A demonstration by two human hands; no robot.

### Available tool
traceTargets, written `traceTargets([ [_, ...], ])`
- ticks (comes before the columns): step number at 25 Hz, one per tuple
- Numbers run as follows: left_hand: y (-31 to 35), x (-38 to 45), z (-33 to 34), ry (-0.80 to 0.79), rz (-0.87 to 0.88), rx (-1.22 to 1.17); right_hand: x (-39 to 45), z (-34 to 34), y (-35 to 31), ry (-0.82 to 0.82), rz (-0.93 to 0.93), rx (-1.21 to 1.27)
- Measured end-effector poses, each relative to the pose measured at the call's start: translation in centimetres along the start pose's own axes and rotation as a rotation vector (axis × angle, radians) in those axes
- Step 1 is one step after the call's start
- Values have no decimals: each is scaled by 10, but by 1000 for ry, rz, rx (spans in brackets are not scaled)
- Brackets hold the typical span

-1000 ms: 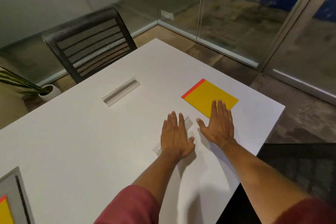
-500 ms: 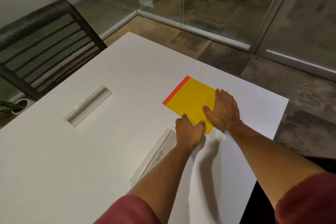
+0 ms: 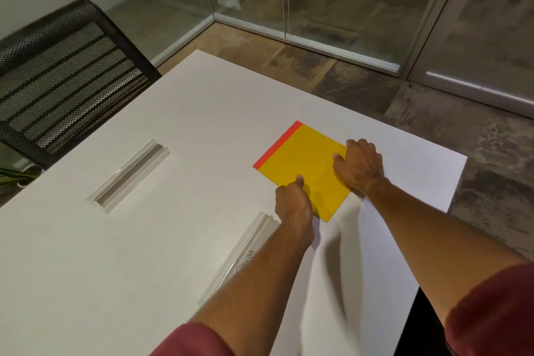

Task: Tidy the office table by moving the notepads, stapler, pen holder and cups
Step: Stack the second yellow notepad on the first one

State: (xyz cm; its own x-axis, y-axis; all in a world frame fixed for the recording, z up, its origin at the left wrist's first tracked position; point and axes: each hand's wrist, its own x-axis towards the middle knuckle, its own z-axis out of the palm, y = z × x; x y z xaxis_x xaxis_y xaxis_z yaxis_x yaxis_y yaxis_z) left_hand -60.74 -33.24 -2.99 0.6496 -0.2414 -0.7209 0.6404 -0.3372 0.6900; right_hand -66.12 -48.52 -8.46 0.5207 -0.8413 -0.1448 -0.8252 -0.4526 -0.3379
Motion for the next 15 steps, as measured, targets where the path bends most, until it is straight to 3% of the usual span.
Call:
traceTargets([
  [3, 9, -10, -2, 19, -91, -243, 3, -4, 5, -10, 64, 76],
  [15, 18, -15, -8, -4, -109, -353, -1, -27, 17, 87, 165, 371],
])
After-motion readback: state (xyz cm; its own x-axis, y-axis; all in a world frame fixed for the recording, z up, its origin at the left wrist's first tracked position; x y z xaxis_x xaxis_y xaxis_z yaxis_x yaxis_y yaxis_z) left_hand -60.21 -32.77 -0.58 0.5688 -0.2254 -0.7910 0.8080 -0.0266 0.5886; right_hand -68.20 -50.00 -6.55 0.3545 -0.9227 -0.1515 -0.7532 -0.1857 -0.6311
